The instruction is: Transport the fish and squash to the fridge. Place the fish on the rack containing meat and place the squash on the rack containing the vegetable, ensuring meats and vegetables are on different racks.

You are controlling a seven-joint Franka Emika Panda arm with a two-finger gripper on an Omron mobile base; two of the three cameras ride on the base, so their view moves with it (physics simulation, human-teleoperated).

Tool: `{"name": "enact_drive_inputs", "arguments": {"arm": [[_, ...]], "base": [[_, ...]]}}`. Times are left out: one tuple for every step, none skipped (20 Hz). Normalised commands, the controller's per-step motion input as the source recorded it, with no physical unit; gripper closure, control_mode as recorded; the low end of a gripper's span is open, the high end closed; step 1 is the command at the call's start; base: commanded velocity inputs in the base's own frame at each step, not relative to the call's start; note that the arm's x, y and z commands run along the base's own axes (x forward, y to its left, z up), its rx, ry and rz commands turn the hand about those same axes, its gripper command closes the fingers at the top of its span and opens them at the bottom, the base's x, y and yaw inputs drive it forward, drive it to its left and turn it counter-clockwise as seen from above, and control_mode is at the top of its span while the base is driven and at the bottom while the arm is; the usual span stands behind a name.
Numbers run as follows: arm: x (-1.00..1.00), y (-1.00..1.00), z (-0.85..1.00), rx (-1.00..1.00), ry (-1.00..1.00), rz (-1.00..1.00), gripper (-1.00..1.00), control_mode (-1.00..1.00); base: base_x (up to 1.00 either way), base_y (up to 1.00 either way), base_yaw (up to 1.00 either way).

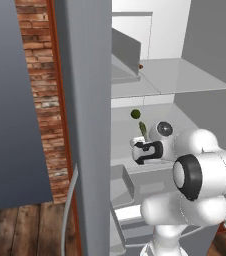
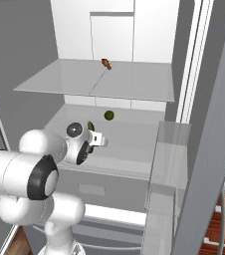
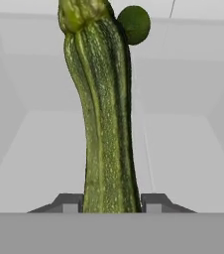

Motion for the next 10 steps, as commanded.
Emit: {"name": "enact_drive_inputs", "arguments": {"arm": [[0.64,0.0,-0.19,0.0,0.07,0.0,1.0,-1.0],[0.59,0.0,-0.21,0.0,0.04,0.0,1.0,-1.0],[0.54,0.0,-0.26,0.0,0.0,0.0,1.0,-1.0],[0.47,0.0,-0.26,0.0,0.0,0.0,1.0,-1.0],[0.41,0.0,-0.29,0.0,0.0,0.0,1.0,-1.0],[0.2,0.0,-0.31,0.0,0.0,0.0,1.0,-1.0],[0.12,0.0,-0.35,0.0,0.0,0.0,1.0,-1.0],[0.16,0.0,-0.41,0.0,0.0,0.0,1.0,-1.0],[0.19,0.0,-0.43,0.0,0.0,0.0,1.0,-1.0],[0.32,0.0,-0.45,0.0,0.0,0.0,1.0,-1.0]], "base": [[0.0,0.0,0.0],[0.0,0.0,0.0],[0.0,0.0,0.0],[0.0,0.0,0.0],[0.0,0.0,0.0],[0.0,0.0,0.0],[0.0,0.0,0.0],[0.0,0.0,0.0],[0.0,0.0,0.0],[0.0,0.0,0.0]]}}
